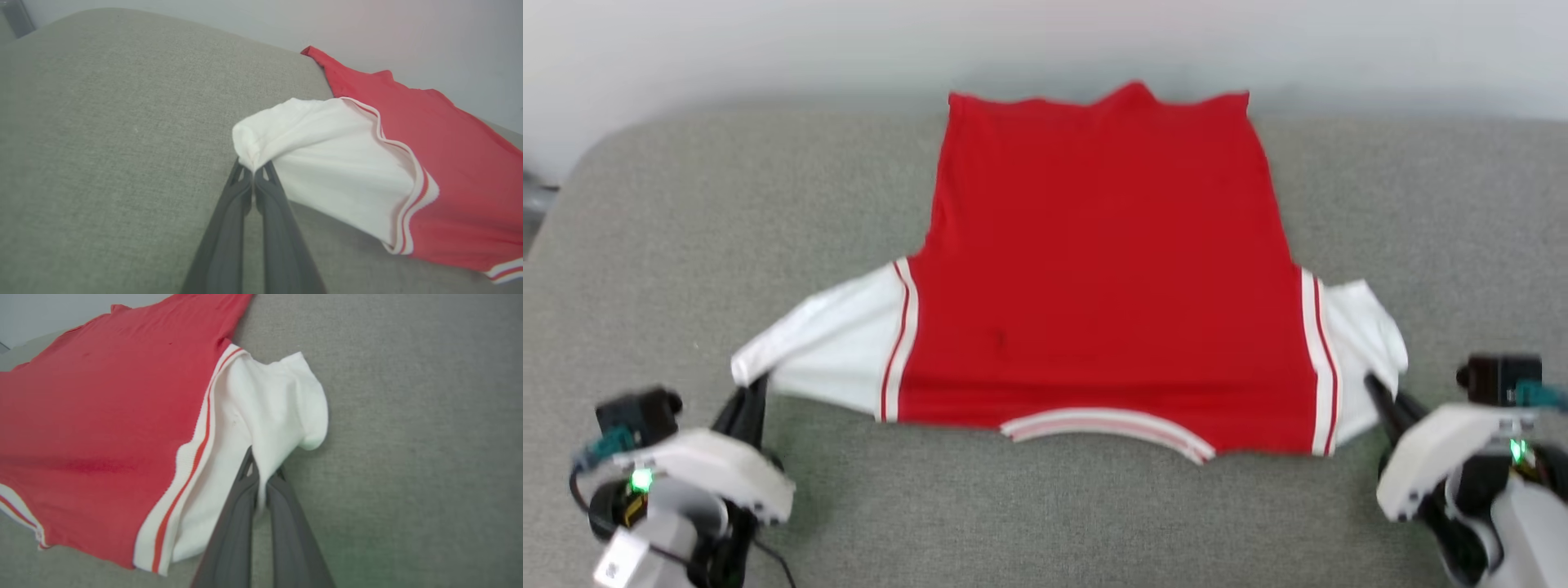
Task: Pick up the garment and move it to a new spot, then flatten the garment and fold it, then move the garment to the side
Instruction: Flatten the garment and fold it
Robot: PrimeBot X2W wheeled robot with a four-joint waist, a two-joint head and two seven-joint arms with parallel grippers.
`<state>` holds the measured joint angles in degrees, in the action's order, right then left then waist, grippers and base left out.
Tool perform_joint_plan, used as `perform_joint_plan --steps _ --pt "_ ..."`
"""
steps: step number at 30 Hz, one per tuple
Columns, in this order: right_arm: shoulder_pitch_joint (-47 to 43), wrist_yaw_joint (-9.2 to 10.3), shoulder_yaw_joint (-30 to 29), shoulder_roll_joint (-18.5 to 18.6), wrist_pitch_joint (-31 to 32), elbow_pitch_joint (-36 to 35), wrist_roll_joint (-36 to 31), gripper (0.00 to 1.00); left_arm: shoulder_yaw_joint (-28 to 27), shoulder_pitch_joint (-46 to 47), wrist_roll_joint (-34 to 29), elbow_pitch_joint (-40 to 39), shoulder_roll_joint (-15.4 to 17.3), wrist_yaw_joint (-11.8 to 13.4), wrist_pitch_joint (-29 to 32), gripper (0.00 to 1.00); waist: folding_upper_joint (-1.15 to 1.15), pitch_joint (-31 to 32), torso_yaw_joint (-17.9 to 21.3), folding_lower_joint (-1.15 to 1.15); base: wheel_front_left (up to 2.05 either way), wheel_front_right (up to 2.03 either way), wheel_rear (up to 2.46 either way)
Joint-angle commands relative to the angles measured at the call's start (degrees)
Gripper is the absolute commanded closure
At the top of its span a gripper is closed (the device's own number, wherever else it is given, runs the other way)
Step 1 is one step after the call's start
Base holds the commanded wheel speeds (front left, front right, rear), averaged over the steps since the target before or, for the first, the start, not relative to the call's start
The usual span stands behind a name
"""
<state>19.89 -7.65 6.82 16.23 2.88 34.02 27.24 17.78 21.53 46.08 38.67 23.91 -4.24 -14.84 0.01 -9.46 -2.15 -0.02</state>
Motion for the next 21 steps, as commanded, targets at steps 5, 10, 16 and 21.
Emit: perform_joint_plan --steps 5,10,16,21 --pt "-10.7 0.31 -4.3 -0.9 2.2 -4.6 -1.4 1.00 -0.5 -9.5 0.9 -4.9 1.2 4.0 1.0 1.00 -0.01 5.9 -0.4 0.02 0.00 0.00 0.00" --pt "-21.2 0.30 -8.5 -3.8 4.9 -10.6 -3.8 1.00 -0.5 -19.3 1.9 -11.6 1.5 7.4 2.6 1.00 -0.01 9.0 -0.7 0.02 0.00 0.00 0.00" --pt "-32.3 0.29 -13.2 -7.5 8.2 -17.4 -6.9 1.00 -0.1 -28.3 3.2 -18.1 1.5 10.9 4.7 1.00 -0.01 10.8 -1.3 0.02 0.00 0.00 0.00" --pt "-36.9 0.29 -15.1 -10.1 10.6 -20.3 -8.1 1.00 0.6 -31.9 3.5 -20.9 1.4 12.0 5.5 1.00 -0.01 11.1 -1.4 0.02 0.00 0.00 0.00"
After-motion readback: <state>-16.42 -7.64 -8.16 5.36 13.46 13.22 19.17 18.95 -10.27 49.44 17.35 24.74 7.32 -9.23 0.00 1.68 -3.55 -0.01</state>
